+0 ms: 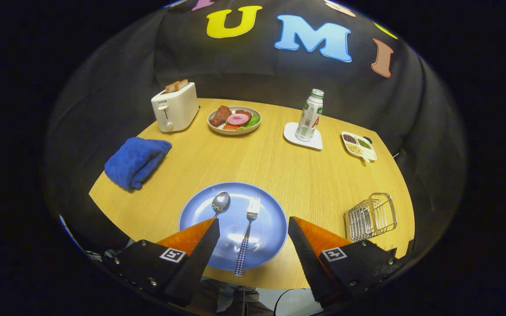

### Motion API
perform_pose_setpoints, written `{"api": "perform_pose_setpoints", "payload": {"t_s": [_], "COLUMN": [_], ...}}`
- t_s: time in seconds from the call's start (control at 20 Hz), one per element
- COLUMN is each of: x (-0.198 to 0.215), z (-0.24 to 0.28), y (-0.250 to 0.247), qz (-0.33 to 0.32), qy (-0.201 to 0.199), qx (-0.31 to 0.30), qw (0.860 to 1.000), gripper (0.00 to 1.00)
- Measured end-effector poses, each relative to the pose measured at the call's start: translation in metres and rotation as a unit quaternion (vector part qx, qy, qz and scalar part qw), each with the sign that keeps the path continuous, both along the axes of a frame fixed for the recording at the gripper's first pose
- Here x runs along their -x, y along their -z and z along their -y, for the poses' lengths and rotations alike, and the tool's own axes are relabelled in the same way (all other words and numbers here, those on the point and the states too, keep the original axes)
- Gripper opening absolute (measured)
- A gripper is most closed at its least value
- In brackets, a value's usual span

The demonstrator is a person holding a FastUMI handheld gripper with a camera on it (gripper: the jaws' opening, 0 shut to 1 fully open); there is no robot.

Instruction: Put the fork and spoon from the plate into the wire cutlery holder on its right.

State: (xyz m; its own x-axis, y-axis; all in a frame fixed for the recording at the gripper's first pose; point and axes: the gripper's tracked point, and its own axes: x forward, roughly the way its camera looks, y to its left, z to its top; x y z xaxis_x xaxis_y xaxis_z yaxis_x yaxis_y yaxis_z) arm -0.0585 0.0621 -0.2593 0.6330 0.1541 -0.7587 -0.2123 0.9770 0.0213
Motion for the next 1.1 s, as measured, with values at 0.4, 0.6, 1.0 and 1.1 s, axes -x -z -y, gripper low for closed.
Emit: {"api": "perform_pose_setpoints", "payload": {"t_s": [0.4,0.6,1.0,1.1], "x": [0.011,0.024,0.035,0.036], "z": [-0.007,-0.013,-0.012,-0.013], "y": [0.045,0.072,0.104,0.106], "qz": [-0.083,-0.139,-0.232,-0.244], "qy": [-0.006,-0.024,-0.067,-0.071], "qx": [0.005,0.017,0.065,0.063], "qw": [0.997,0.990,0.968,0.965], "gripper": [0.97,0.87,0.42,0.13]}}
